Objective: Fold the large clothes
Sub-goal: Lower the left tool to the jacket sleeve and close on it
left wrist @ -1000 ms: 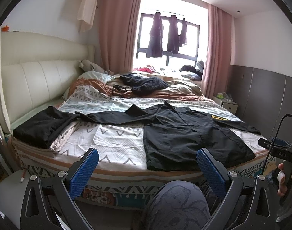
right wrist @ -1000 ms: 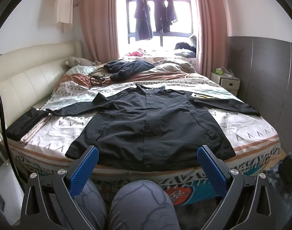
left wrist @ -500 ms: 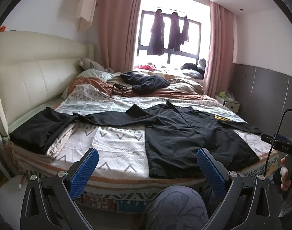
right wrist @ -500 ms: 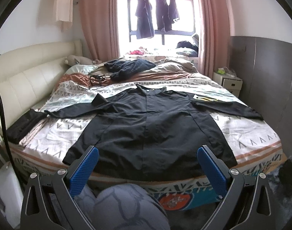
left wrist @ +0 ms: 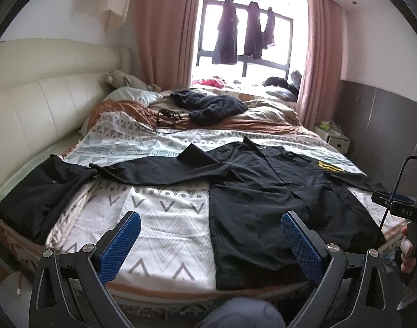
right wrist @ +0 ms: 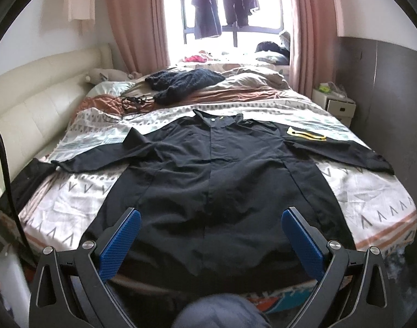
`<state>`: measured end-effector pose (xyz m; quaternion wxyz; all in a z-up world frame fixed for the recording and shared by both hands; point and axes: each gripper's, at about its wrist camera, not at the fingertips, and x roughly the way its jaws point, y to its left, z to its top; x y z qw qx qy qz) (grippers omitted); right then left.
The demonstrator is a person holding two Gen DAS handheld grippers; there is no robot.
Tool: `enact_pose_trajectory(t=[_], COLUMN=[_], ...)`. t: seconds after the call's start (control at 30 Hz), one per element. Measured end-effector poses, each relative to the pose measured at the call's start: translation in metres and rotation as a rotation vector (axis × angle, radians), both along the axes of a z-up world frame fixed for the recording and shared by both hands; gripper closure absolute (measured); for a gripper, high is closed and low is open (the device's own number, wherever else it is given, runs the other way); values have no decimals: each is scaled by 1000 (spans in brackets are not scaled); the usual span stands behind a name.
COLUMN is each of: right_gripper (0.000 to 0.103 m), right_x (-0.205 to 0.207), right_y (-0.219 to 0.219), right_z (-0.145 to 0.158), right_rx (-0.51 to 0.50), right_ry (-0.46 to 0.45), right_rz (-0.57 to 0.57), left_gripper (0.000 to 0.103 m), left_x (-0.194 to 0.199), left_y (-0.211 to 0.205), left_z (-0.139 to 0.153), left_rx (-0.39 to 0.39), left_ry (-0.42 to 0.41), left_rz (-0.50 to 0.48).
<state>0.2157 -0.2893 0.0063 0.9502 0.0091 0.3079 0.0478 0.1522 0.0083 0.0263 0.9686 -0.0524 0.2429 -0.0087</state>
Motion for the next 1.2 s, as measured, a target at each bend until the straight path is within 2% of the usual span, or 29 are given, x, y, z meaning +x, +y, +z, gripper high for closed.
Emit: enact_pose_trajectory(t=[0.43, 0.57, 0.9, 1.03, 1.2], right_gripper=[0, 0, 0, 0, 0], right_x=[102, 138, 226, 257, 299], right_y=[4, 3, 24, 39, 61], right_z=[-11, -19, -46, -60, -80], right_rx=[13, 44, 96, 125, 174], right_ry=[47, 69, 109, 137, 198], right_rz=[1, 25, 98, 139, 181], left_gripper=[1, 3, 17, 28, 29], left_x=[96, 125, 193, 215, 243], left_y=[10, 16, 49, 72, 110], left_z=[-13, -20, -51, -65, -85], left_rx=[-15, -12, -24, -38, -84], left_ry=[84, 111, 206, 244, 286], left_rz=[27, 54, 154, 201, 271])
